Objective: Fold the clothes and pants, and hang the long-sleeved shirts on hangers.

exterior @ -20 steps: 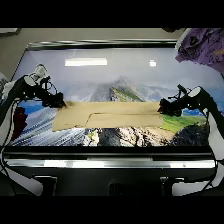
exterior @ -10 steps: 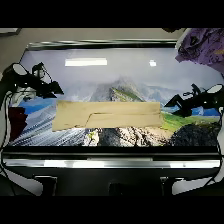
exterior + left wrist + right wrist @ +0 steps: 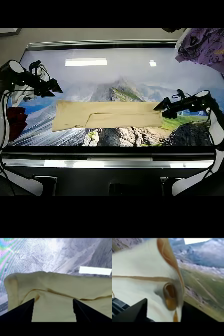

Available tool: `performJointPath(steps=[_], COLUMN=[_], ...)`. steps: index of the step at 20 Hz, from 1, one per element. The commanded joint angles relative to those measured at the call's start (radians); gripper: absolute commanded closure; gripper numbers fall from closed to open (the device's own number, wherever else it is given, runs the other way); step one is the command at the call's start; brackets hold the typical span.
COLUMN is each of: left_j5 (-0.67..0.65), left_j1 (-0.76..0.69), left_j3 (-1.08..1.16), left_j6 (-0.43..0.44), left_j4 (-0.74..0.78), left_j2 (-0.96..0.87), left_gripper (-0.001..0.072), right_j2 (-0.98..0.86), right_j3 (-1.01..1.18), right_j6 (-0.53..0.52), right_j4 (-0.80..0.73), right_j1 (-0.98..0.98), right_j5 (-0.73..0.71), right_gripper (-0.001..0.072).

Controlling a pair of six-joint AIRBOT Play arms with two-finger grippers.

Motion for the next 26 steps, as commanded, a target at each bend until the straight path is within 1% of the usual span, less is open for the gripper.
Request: performJointPath(steps=[1,2,3,4,5,6,8,11,13,15,20,24,26], left_j5=[-0.002,-0.002,-0.002,-0.001,0.003,0.003,0.021,0.082,0.156,0.242,0.429,0.525,0.551], left_j1=[-0.005,-0.012,-0.024,-0.040,-0.063,-0.095,-0.171,-0.301,-0.391,-0.473,-0.650,-0.757,-0.797], left_j3=[0.002,0.002,0.002,0.002,0.002,0.002,-0.004,-0.003,-0.003,-0.003,-0.002,0.023,0.044], left_j6=[-0.024,-0.024,-0.023,-0.023,-0.023,-0.023,-0.032,-0.095,-0.126,-0.133,-0.133,-0.132,-0.132], left_j4=[-0.004,-0.008,-0.018,-0.032,-0.037,-0.039,-0.041,-0.057,-0.119,-0.221,-0.447,-0.594,-0.653], left_j2=[0.001,0.001,0.000,-0.001,-0.002,-0.005,-0.013,-0.049,-0.083,-0.119,-0.212,-0.296,-0.335], left_gripper=[0.0166,0.0240,0.0458,0.0686,0.0690,0.0690,0.0691,0.0691,0.0691,0.0690,0.0691,0.0691,0.0691], right_j2=[-0.013,-0.010,0.001,0.024,0.055,0.092,0.160,0.258,0.315,0.354,0.422,0.445,0.446], right_j3=[-0.003,-0.002,-0.002,0.001,0.007,0.021,0.073,0.156,0.193,0.234,0.291,0.320,0.338], right_j6=[-0.013,-0.012,0.000,0.005,0.028,0.067,0.150,0.253,0.290,0.314,0.359,0.383,0.393], right_j4=[0.001,0.002,0.008,0.010,-0.006,-0.044,-0.156,-0.318,-0.389,-0.447,-0.515,-0.519,-0.520], right_j1=[0.053,0.062,0.066,0.066,0.064,0.064,0.064,0.064,0.064,0.064,0.064,0.064,0.064], right_j5=[-0.017,-0.018,-0.020,-0.018,-0.016,-0.006,0.055,0.145,0.185,0.235,0.314,0.339,0.356], right_gripper=[0.0457,0.0564,0.0629,0.0666,0.0681,0.0681,0.0682,0.0682,0.0682,0.0682,0.0682,0.0682,0.0682])
